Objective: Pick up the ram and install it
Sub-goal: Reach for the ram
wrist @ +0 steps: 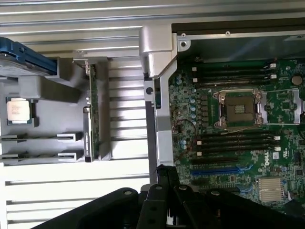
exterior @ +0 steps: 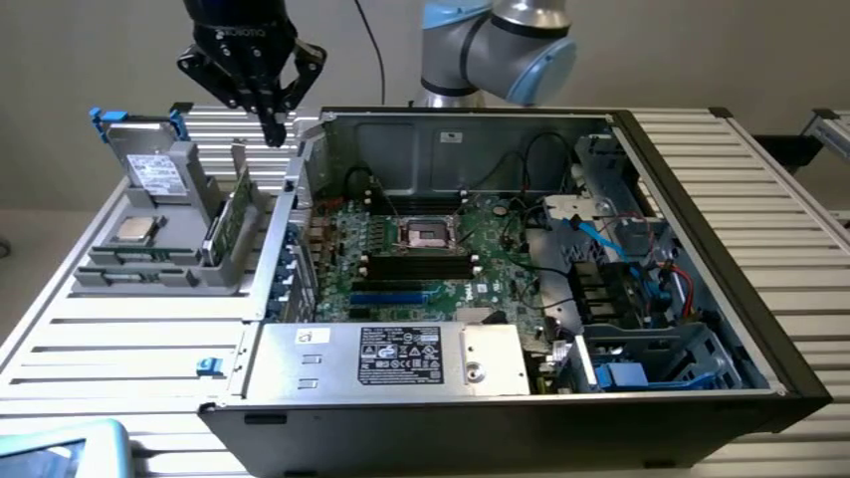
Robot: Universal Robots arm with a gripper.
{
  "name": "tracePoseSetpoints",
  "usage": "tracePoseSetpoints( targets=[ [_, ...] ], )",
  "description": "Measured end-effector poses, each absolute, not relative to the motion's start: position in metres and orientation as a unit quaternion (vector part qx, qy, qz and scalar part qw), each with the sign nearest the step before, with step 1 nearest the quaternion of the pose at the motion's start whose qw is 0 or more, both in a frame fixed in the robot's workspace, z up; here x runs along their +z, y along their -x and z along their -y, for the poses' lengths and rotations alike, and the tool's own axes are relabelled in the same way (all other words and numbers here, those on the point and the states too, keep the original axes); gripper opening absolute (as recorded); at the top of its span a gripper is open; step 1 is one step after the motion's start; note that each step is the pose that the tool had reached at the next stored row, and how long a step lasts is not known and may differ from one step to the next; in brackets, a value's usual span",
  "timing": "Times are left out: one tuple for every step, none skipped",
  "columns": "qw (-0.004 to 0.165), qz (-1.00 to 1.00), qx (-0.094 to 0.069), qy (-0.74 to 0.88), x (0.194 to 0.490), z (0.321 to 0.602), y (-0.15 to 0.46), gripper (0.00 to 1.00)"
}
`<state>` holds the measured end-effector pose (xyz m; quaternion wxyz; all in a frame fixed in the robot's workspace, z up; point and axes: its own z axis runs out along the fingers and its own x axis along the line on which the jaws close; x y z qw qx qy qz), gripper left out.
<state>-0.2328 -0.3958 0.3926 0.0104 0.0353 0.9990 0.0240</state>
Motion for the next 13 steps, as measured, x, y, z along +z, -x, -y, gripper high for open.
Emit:
tracePoseSetpoints(
  targets=[
    [0.01, -0.999, 0.024, -0.035, 0.393, 0.396, 0.237, 0.11],
    [0.01, -0.999, 0.024, -0.035, 0.393, 0.395, 0.242, 0.11],
    [0.01, -0.999, 0.024, -0.035, 0.393, 0.395, 0.247, 0.11],
    [0.01, -0.999, 0.024, -0.035, 0.393, 0.395, 0.251, 0.11],
    [0.01, -0.999, 0.024, -0.035, 0.393, 0.395, 0.256, 0.11],
    [0.01, -0.999, 0.024, -0.035, 0.393, 0.395, 0.26, 0.11],
    [0.01, -0.999, 0.024, -0.035, 0.393, 0.395, 0.265, 0.11],
    [0.01, -0.999, 0.024, -0.035, 0.393, 0.394, 0.269, 0.11],
    [0.01, -0.999, 0.024, -0.035, 0.393, 0.394, 0.274, 0.11],
    [0.01, -0.999, 0.024, -0.035, 0.393, 0.394, 0.278, 0.11],
    [0.01, -0.999, 0.024, -0.035, 0.393, 0.394, 0.283, 0.11],
    [0.01, -0.999, 0.024, -0.035, 0.393, 0.393, 0.287, 0.11],
    [0.01, -0.999, 0.024, -0.035, 0.393, 0.393, 0.292, 0.11]
  ],
)
